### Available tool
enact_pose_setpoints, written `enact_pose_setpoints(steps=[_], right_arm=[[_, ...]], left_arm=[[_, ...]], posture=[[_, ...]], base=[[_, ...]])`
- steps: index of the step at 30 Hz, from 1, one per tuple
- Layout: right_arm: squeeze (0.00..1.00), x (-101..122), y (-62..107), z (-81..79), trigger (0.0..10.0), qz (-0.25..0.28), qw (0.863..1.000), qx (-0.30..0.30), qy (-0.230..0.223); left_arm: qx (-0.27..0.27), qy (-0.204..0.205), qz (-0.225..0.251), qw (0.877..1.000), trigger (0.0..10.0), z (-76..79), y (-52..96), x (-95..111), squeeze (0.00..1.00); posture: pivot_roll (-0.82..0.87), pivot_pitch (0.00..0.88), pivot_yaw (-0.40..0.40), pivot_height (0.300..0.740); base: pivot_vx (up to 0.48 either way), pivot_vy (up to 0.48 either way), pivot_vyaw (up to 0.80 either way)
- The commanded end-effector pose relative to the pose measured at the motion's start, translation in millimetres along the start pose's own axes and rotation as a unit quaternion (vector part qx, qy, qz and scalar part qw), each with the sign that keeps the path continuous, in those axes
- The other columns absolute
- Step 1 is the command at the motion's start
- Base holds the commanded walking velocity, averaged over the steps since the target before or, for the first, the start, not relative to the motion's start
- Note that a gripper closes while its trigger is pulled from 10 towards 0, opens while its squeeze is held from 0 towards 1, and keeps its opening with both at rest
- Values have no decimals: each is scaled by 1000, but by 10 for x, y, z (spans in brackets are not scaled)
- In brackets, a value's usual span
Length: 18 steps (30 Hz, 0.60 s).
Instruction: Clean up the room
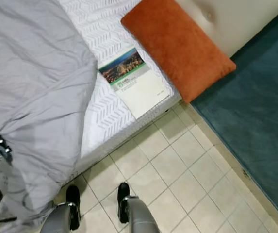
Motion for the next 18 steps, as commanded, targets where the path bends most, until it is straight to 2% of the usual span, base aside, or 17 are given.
enact_pose_setpoints(steps=[1,2,3,4,6,7,8,9,10,11,12,14,15,17,18], right_arm=[[0,-100,75,25,10000,-30,999,-10,-11],[0,-100,75,25,10000,-30,999,-10,-11],[0,-112,72,24,10000,-32,999,-8,-10],[0,-119,64,17,10000,-36,999,-3,-8],[0,-119,64,17,10000,-36,999,-3,-8],[0,-119,60,13,10000,-36,999,-1,-6],[0,-118,49,15,10000,-37,999,1,-5],[0,-118,49,15,10000,-37,999,1,-5],[0,-115,35,19,10000,-38,999,3,-3],[0,-113,25,24,10000,-38,999,5,-2],[0,-122,10,37,10000,-40,999,5,-2],[0,-143,-10,52,10000,-44,999,8,-2],[0,-149,-16,55,10000,-46,999,9,-2],[0,-150,-18,56,10000,-46,999,9,-2],[0,-142,-26,46,10000,-46,999,15,0]], left_arm=[[27,5,-30,999,10000,-203,24,-192,0],[27,5,-30,999,10000,-203,24,-192,0],[33,48,-27,998,10000,-251,21,-179,0],[18,60,20,998,10000,-252,7,-24,0],[18,60,20,998,10000,-252,7,-24,0],[1,39,51,998,10000,-209,8,81,0],[-34,-6,83,996,10000,-72,25,183,0],[-34,-6,83,996,10000,-72,25,183,0],[-75,-57,121,988,10000,75,56,298,0],[-99,-85,140,981,10000,165,81,353,0],[-94,-82,139,982,10000,123,62,382,0],[-45,-53,102,992,10000,-147,-13,330,0],[-34,-44,92,994,10000,-218,-27,310,0],[-30,-42,89,995,10000,-243,-30,301,0],[-12,-9,46,999,10000,-363,-24,123,0]], posture=[[-343,623,-255,740],[-343,623,-255,740],[-337,613,-260,740],[-334,610,-262,740],[-334,610,-262,740],[-334,610,-262,740],[-320,608,-268,740],[-320,608,-268,740],[-312,610,-267,740],[-312,610,-267,740],[-299,602,-273,740],[-292,592,-280,740],[-292,592,-280,740],[-292,592,-280,740],[-297,591,-285,740]], base=[[0,0,0],[0,0,0],[0,0,0],[0,0,0],[0,0,0],[0,0,0],[0,0,0],[0,0,0],[0,0,0],[0,0,0],[0,0,0],[0,0,0],[0,0,0],[0,0,0],[0,0,0]])
Point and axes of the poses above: a point about 5 cm out from each wrist's last joint towards the gripper, its own y axis pointing back from the gripper into the wrist, its own x axis along the axis of the wrist's last joint, z = x × y, the point moved 2 cm from there along -y, pointing out of the wrist towards the gripper, and after that the axes turned 1 degree about -y, right-handed, at the moved point
